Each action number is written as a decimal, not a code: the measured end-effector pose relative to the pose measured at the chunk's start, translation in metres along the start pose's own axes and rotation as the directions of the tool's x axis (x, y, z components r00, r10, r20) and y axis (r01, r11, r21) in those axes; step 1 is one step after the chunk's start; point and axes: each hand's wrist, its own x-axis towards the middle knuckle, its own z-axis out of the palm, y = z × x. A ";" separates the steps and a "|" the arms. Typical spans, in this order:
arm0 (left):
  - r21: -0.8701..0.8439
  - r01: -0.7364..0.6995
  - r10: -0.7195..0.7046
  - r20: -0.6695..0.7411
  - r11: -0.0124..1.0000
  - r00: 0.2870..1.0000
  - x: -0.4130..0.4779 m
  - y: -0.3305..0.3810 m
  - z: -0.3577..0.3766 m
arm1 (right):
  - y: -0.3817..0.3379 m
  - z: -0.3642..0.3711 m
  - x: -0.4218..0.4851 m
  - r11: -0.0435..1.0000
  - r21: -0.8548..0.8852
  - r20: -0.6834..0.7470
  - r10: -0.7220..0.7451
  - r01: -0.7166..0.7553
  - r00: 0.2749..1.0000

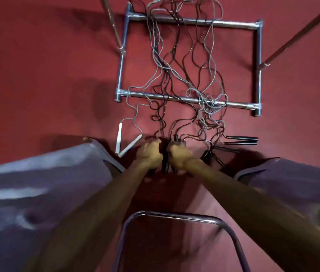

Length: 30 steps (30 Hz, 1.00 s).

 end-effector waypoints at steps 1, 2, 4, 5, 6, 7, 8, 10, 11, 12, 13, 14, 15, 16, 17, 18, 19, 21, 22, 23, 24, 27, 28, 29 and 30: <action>-0.003 0.036 -0.036 0.011 0.999 0.999 0.008 -0.003 0.002 | -0.001 0.004 0.013 0.999 -0.032 0.010 -0.026 0.026 1.000; -0.004 0.078 -0.078 0.012 0.997 0.997 0.015 -0.008 0.003 | -0.003 0.005 0.022 0.998 -0.063 0.021 -0.023 0.024 1.000; -0.006 0.074 -0.075 -0.006 0.997 0.997 0.027 -0.022 0.012 | -0.008 0.011 0.039 0.990 -0.139 0.083 0.013 -0.001 0.996; -0.010 0.028 -0.028 -0.019 1.000 0.999 0.040 -0.034 0.024 | -0.008 0.014 0.050 0.983 -0.184 0.087 0.022 -0.005 0.996; -0.011 -0.004 0.004 -0.018 1.000 1.000 0.057 -0.053 0.043 | -0.010 0.017 0.057 0.975 -0.224 0.077 0.028 -0.010 0.997; -0.005 0.009 -0.009 -0.013 1.000 1.000 0.071 -0.069 0.059 | -0.009 0.021 0.065 0.968 -0.251 0.064 0.035 -0.018 0.997; -0.011 0.026 -0.026 0.002 1.000 1.000 0.079 -0.077 0.066 | -0.011 0.022 0.070 0.967 -0.253 0.058 0.051 -0.035 0.997; -0.045 0.045 -0.044 0.023 0.998 0.999 0.077 -0.069 0.054 | -0.016 0.022 0.078 0.981 -0.186 0.048 0.068 -0.058 0.997; -0.058 0.055 -0.054 0.029 0.997 0.998 0.076 -0.065 0.046 | -0.018 0.021 0.083 0.989 -0.127 0.041 0.078 -0.073 0.996; -0.061 0.052 -0.050 0.034 0.997 0.998 0.074 -0.061 0.038 | -0.022 0.017 0.084 0.994 -0.056 0.027 0.091 -0.089 0.995; -0.061 0.052 -0.050 0.034 0.997 0.998 0.072 -0.059 0.033 | -0.024 0.014 0.084 0.994 0.032 0.006 0.106 -0.106 0.994; -0.054 0.054 -0.052 0.033 0.997 0.998 0.073 -0.060 0.032 | -0.027 0.010 0.082 0.983 0.132 -0.027 0.129 -0.124 0.991; -0.051 0.050 -0.048 0.042 0.997 0.998 0.075 -0.060 0.033 | -0.028 0.006 0.077 0.957 0.250 -0.063 0.166 -0.145 0.984; -0.067 0.046 -0.043 0.046 0.997 0.998 0.075 -0.060 0.034 | -0.028 0.002 0.073 0.915 0.374 -0.093 0.200 -0.152 0.975; -0.087 0.041 -0.036 0.050 0.995 0.998 0.074 -0.057 0.035 | -0.029 -0.003 0.067 0.869 0.478 -0.120 0.208 -0.127 0.971; -0.116 0.036 -0.030 0.050 0.993 0.998 0.070 -0.052 0.032 | -0.031 -0.011 0.059 0.812 0.576 -0.128 0.208 -0.098 0.970; -0.161 0.027 -0.020 0.042 0.987 0.999 0.059 -0.039 0.020 | -0.034 -0.020 0.050 0.740 0.670 -0.124 0.200 -0.067 0.972; -0.297 0.036 -0.037 0.003 0.954 0.999 0.051 -0.025 0.007 | -0.039 -0.040 0.030 0.582 0.813 -0.110 0.154 0.000 0.982; -0.372 0.034 -0.040 -0.008 0.927 0.999 0.051 -0.019 0.000 | -0.041 -0.052 0.018 0.530 0.847 -0.126 0.129 0.039 0.984; -0.437 0.005 -0.019 -0.029 0.899 0.999 0.051 -0.014 -0.006 | -0.043 -0.064 0.008 0.508 0.857 -0.160 0.114 0.081 0.981; -0.464 -0.038 0.016 -0.053 0.885 0.998 0.052 -0.009 -0.013 | -0.044 -0.077 -0.003 0.496 0.860 -0.200 0.111 0.120 0.973; -0.463 -0.180 0.157 -0.087 0.868 0.984 0.047 0.018 -0.041 | -0.051 -0.120 -0.038 0.444 0.873 -0.289 0.138 0.202 0.947; -0.465 -0.214 0.188 -0.101 0.859 0.977 0.035 0.033 -0.057 | -0.053 -0.133 -0.050 0.437 0.873 -0.305 0.143 0.216 0.942; -0.485 -0.239 0.211 -0.113 0.841 0.971 0.016 0.050 -0.075 | -0.056 -0.146 -0.062 0.454 0.859 -0.326 0.135 0.234 0.936; -0.516 -0.255 0.226 -0.119 0.818 0.967 0.006 0.061 -0.086 | -0.058 -0.158 -0.075 0.481 0.838 -0.349 0.111 0.258 0.930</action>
